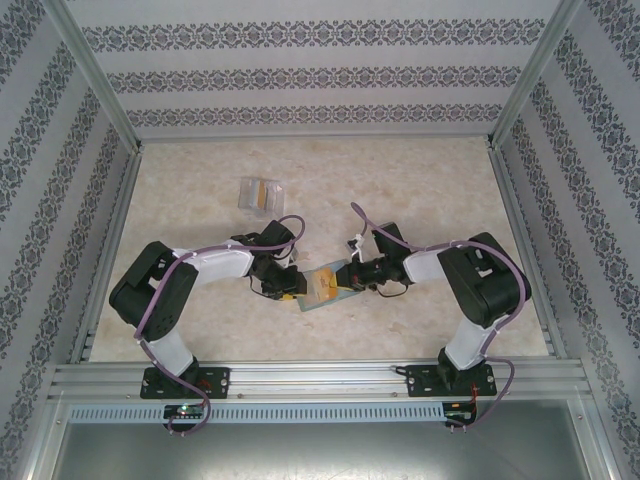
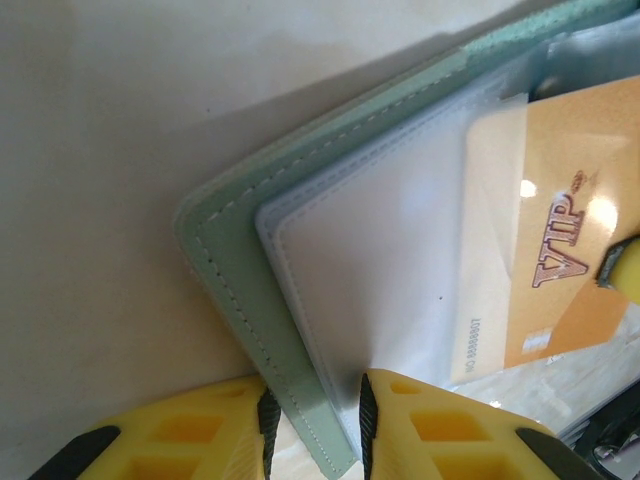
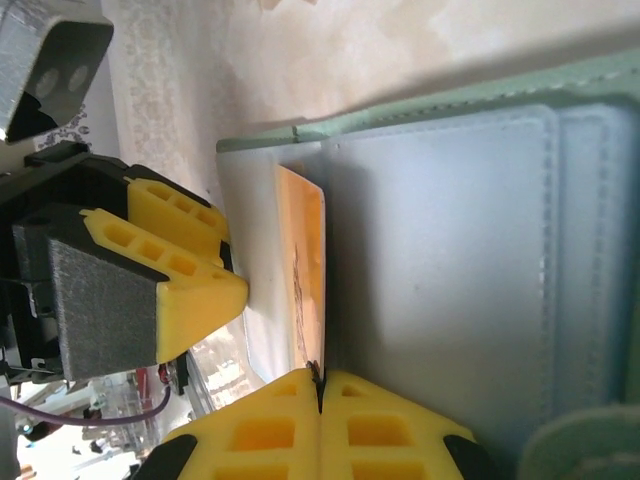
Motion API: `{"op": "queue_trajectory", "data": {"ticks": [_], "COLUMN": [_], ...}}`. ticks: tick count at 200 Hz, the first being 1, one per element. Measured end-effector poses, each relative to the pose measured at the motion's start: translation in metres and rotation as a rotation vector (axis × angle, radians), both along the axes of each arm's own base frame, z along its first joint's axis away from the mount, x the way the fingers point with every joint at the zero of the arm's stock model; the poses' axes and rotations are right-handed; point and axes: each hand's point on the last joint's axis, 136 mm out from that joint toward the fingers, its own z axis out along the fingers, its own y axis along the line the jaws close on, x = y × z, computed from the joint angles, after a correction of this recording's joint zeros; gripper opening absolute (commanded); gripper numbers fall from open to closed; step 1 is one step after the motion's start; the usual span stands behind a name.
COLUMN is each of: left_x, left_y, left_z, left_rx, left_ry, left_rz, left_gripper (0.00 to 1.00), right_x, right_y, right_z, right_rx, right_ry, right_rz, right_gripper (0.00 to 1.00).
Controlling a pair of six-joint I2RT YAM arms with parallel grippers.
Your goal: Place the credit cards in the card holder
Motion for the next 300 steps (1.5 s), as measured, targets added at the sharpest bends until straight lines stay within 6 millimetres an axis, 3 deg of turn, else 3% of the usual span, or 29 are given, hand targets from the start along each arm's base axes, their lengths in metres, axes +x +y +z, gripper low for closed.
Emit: {"op": "queue_trajectory", "data": {"ticks": [95,168,221,300], "left_x": [0.0,0.001,0.001,0.002], "left_y": [0.0,-0.001,-0.002,-0.003], "left_z": [0.001,0.002,0.004,0.005], "left_rx": [0.001,0.0,-0.003,-0.003], "left_ry": [-0.007,0.003,0.002,-0.004], "left_rz": [-0.016,-0.008,-0.002,-0.004], "left_gripper": [0.34,0.38,0.4,0.41], "right_x": [-0.011,-0.012,-0.011,-0.019], "right_y": [0.015,0.026,0.012,0.006], "right_z": [-0.003,-0.003,0.003,-0.001], "right_rx": [-0.006,-0.056,-0.138,-0.225], "right_ry": [-0.023,-0.073,-0.126,-0.126], "right_rz": [0.063,0.038,-0.037,-0.051], "right_gripper": [0.0,0.15,0.25,0.18]}}
